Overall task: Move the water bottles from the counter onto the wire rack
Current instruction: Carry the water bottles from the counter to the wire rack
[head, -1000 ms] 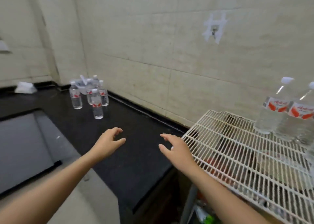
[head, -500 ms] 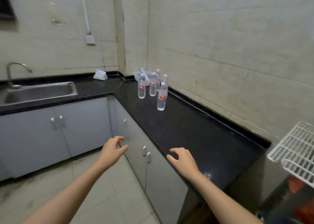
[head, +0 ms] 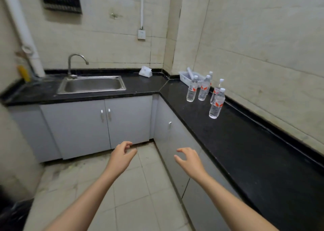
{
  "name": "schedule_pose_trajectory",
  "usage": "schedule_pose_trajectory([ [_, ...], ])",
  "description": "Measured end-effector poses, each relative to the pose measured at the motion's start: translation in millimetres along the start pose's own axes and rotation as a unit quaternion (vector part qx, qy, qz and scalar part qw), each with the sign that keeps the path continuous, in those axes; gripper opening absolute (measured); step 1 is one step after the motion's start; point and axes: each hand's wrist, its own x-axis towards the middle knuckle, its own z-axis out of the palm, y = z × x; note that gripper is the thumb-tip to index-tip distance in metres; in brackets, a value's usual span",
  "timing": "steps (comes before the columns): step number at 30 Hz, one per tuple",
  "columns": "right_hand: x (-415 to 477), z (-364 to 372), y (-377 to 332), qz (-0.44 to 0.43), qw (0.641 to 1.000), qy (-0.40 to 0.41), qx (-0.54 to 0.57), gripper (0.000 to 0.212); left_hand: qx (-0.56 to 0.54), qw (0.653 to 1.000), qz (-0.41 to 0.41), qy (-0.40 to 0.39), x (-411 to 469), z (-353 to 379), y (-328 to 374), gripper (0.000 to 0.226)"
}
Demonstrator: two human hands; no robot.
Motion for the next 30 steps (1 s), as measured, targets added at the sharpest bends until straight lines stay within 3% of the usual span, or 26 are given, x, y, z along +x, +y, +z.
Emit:
schedule_pose_trajectory([
  [7, 68.6, 4.9, 10.2, 0.012, 0.999, 0.018, 0.030, 0.033, -0.011, 1.000, -0.012, -0.013, 60.8, 13.8, -8.7, 0.029],
  [14, 202.8, -19.3, 24.0, 0.025, 0.993, 0.089, 0.075, 0.033, -0.006, 1.000, 0.023, -0.007, 182.2, 28.1, 20.0, 0.029],
  [22, 332.9, -43.3, 35.8, 0.048, 0.989, 0.111, 0.090, 0.031, -0.037, 0.998, 0.045, 0.011, 325.9, 45.3, 55.2, 0.027],
  [30, 415.9, -42.3, 56.2, 0.128, 0.984, 0.116, 0.049, 0.033, -0.060, 0.996, 0.042, -0.051, 440.5, 87.9, 41.8, 0.026],
])
